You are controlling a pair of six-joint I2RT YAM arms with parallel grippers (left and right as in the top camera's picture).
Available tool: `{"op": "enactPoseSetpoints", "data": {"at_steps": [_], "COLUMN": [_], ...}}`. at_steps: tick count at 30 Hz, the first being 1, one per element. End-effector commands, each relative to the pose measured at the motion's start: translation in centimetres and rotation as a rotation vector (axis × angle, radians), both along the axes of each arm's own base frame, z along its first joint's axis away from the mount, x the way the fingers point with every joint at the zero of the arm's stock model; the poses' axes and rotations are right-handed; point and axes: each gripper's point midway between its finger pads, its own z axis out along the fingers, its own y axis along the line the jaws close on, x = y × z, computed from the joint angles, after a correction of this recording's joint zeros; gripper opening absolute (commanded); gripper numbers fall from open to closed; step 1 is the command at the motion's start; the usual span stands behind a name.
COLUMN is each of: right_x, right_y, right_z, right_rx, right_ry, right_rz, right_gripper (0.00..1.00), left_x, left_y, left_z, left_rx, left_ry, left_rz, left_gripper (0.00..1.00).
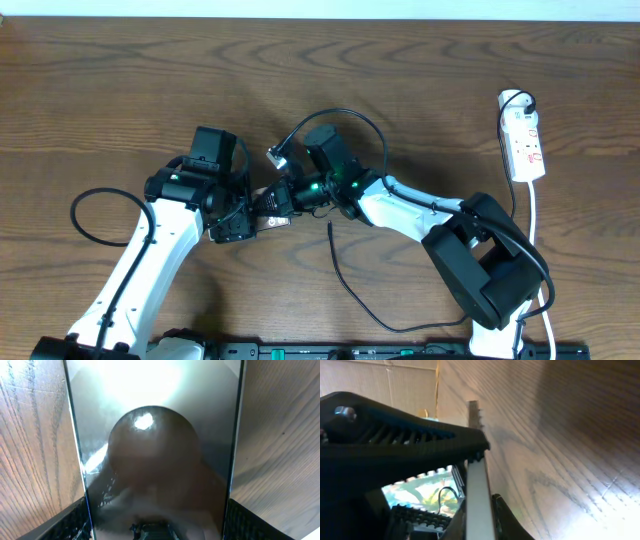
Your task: Plug charger to phone and switch on socket
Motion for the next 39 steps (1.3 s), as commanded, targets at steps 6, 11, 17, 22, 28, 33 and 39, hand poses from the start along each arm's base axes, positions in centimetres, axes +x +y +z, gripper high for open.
{"op": "enactPoseSetpoints", "data": {"at_steps": [6, 11, 17, 22, 28, 33, 39], "right_x": [0.1, -0.1, 0.0, 0.5, 1.2, 2.0, 4.1], "right_y": [0.4, 0.5, 0.4, 0.0, -0.5, -1.4, -4.0], "right_z": [-0.2, 0.1, 0.3, 0.3, 0.3, 0.0, -1.0], "right_rx": [-0.021, -0.008, -0.001, 0.002, 0.004, -0.007, -0.047], "right_ry": [0.007, 0.014, 0.025, 0.028, 0.018, 0.014, 0.044], "right_rz": [-0.022, -0.009, -0.012, -0.021, -0.032, -0.046, -0.106], "right_gripper": [0.01, 0.01, 0.01, 0.01, 0.01, 0.01, 0.01], "left_x": [0.4, 0.4, 0.5, 0.7, 2.3, 4.0, 4.5], "left_y": [-0.9, -0.8, -0.3, -0.4, -0.9, -2.9, -4.2], "left_z": [0.9, 0.9, 0.8, 0.8, 1.5, 2.9, 4.9], "left_rx": [-0.03, -0.027, 0.007, 0.005, 0.02, -0.019, -0.051], "left_ry": [-0.026, -0.026, -0.036, -0.045, -0.148, -0.301, -0.434], "left_rz": [-0.017, -0.017, -0.042, -0.042, -0.174, -0.398, -0.564], "left_gripper": [0.07, 0.39, 0.74, 0.79, 0.8, 0.82, 0.82]}}
